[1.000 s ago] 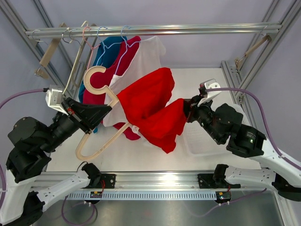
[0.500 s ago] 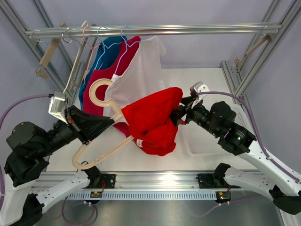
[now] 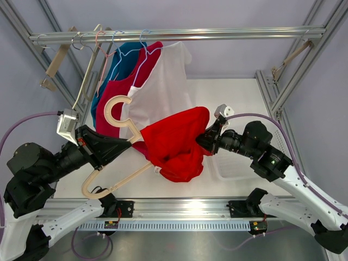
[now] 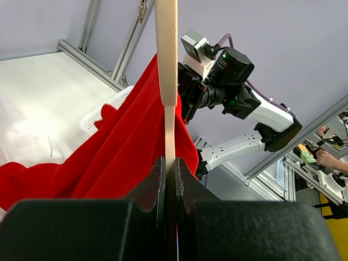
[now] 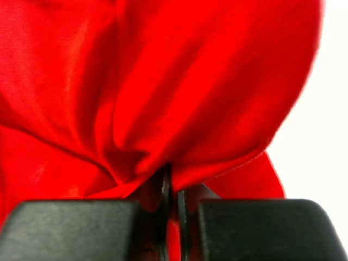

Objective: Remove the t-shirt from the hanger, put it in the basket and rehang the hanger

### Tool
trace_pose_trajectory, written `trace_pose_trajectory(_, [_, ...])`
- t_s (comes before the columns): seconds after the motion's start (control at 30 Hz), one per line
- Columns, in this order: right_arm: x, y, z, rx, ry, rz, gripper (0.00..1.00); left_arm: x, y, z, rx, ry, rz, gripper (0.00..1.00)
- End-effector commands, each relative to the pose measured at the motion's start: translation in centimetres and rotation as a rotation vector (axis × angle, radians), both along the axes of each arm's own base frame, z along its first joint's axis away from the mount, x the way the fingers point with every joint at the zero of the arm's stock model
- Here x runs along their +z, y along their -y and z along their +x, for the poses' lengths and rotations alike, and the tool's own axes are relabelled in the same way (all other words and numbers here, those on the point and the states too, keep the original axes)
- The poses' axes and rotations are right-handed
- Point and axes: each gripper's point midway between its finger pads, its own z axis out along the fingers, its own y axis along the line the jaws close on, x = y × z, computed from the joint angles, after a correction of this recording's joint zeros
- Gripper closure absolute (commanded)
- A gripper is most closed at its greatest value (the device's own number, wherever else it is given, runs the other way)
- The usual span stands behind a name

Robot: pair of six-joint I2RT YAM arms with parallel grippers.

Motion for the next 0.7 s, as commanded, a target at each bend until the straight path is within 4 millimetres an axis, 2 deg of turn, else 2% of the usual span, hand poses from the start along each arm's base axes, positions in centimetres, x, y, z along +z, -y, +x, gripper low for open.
trace_pose_trajectory(0.0, [1.9,0.1,-2.1,0.077,0.009,0.102,0.99,3.9,-1.3,-0.4,0.039,0.101,-0.109,1.00])
trace_pose_trajectory(0.1, [3.0,1.3,-1.8,0.009,0.019,0.129,1.00,3.3,-1.4,0.7,0.090,0.103,-0.080,1.00])
trace_pose_trajectory(0.17, [4.2,2.4,-0.7,-0.086,0.029,0.148,1.00,2.5,-1.2,1.4,0.109,0.092,-0.050,1.00])
trace_pose_trajectory(0.27, [8.0,4.1,0.9,-0.216,0.073,0.199,1.00,1.3,-1.2,2.1,0.134,0.077,0.004,1.00])
trace_pose_trajectory(0.3, [10.5,4.4,1.3,-0.248,0.090,0.223,1.00,1.5,-1.6,2.1,0.146,0.084,0.008,1.00])
trace_pose_trajectory(0.37, [13.0,5.4,2.6,-0.333,0.109,0.232,1.00,1.0,-2.4,2.3,0.188,0.081,0.052,1.00])
trace_pose_trajectory(0.4, [16.2,6.3,3.5,-0.404,0.141,0.273,1.00,1.5,-3.1,2.1,0.204,0.092,0.051,1.00])
trace_pose_trajectory(0.47, [19.4,7.6,4.0,-0.471,0.179,0.309,1.00,0.9,-4.1,2.1,0.243,0.087,0.084,1.00])
trace_pose_trajectory(0.5, [22.5,8.7,3.9,-0.511,0.217,0.353,1.00,0.8,-4.5,2.2,0.261,0.089,0.089,1.00])
trace_pose_trajectory(0.57, [25.1,10.9,4.2,-0.611,0.247,0.389,1.00,-0.2,-5.1,2.4,0.292,0.079,0.122,1.00])
trace_pose_trajectory(0.6, [28.1,12.1,3.6,-0.636,0.294,0.421,1.00,-0.5,-5.5,2.5,0.312,0.079,0.130,1.00])
trace_pose_trajectory(0.67, [30.3,13.7,3.5,-0.694,0.319,0.430,1.00,-1.4,-5.8,3.0,0.340,0.069,0.156,1.00])
